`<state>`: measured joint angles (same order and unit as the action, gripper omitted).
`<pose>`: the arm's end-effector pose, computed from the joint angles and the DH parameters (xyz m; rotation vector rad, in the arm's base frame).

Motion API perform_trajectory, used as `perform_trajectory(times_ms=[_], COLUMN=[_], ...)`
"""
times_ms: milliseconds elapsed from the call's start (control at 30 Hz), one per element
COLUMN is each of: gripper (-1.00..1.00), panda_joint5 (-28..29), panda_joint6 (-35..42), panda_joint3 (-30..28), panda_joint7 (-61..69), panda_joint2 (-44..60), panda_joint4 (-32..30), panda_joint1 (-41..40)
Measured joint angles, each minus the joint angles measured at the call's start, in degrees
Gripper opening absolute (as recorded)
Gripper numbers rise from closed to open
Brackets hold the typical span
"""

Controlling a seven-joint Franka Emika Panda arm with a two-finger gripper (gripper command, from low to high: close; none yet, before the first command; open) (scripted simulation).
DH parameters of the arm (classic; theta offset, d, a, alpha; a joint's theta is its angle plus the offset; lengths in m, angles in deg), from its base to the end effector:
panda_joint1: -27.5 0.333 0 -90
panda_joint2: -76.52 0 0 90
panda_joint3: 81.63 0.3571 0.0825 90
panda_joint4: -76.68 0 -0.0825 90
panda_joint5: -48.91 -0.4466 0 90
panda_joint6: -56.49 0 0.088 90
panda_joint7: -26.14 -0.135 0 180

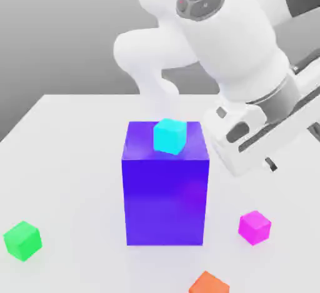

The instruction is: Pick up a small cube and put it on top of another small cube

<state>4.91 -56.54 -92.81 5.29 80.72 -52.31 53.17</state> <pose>0.5110 0.1963 0.2988 -2.4644 0.6985 0.6718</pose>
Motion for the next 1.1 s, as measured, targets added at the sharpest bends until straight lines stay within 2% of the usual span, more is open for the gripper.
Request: perform_trajectory(times_ms=[300, 667, 833, 1100], gripper=[0.0, 0.0, 0.0, 0.0], panda_joint5=[-4.37, -5.44, -4.4, 1.44], panda_joint6=[-2.95, -14.27, -21.16, -34.05], panda_joint3=[3.05, 6.31, 7.48, 7.19], panda_joint7=[2.42, 6.3, 8.17, 6.53], panda_joint2=[10.95, 15.29, 14.66, 12.92], panda_joint4=[-1.77, -3.89, -5.33, -10.88], panda_joint1=[2.69, 7.19, 10.15, 15.32])
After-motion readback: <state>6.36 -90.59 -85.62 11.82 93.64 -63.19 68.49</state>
